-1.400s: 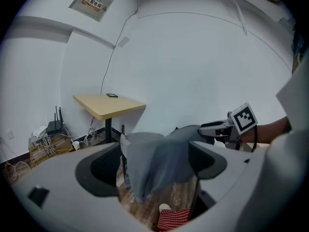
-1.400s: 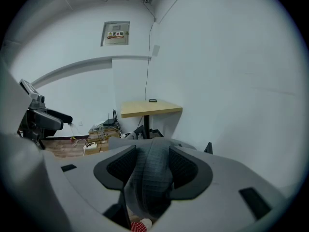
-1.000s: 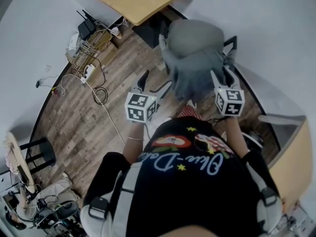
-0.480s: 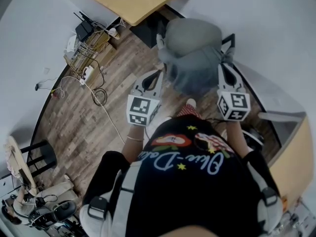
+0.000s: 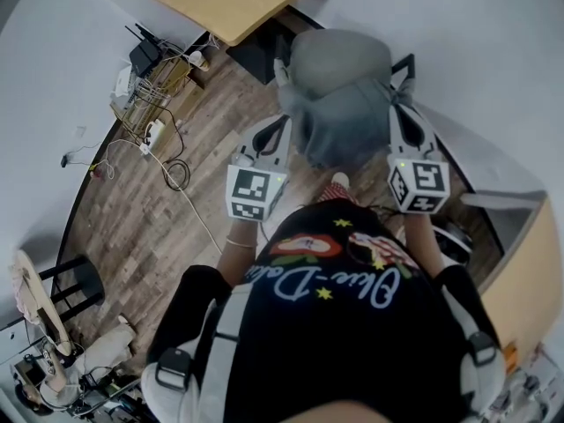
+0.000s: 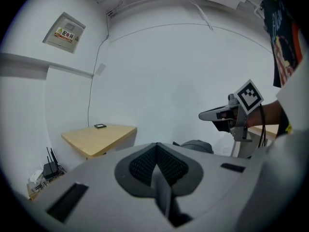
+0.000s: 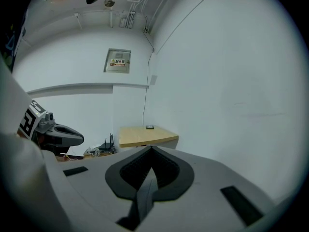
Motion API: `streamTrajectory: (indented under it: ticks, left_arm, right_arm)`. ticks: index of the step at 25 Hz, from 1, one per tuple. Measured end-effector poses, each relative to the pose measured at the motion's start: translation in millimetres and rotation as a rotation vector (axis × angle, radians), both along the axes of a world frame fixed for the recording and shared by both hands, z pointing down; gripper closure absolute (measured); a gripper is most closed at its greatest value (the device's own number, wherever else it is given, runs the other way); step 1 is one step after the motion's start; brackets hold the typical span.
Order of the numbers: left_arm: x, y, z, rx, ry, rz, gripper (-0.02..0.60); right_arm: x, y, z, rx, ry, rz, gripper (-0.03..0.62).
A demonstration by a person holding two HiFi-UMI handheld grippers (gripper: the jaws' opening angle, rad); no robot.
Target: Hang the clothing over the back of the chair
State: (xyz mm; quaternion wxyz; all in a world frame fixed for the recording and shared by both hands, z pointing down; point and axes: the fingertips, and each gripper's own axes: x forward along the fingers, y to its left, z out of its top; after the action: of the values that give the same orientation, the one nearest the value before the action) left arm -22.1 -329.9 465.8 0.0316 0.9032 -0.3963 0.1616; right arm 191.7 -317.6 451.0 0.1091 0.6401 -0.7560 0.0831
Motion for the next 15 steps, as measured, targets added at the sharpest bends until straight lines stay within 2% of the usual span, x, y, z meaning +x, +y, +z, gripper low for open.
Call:
streamTrajectory:
  ticks: [15]
  left_arm:
    - [8.3, 2.7, 8.2, -0.019, -0.004, 0.016, 0.581]
  right_arm:
    - [10.3, 2.5, 3.3, -0.029, 0.053, 0.028, 0.594]
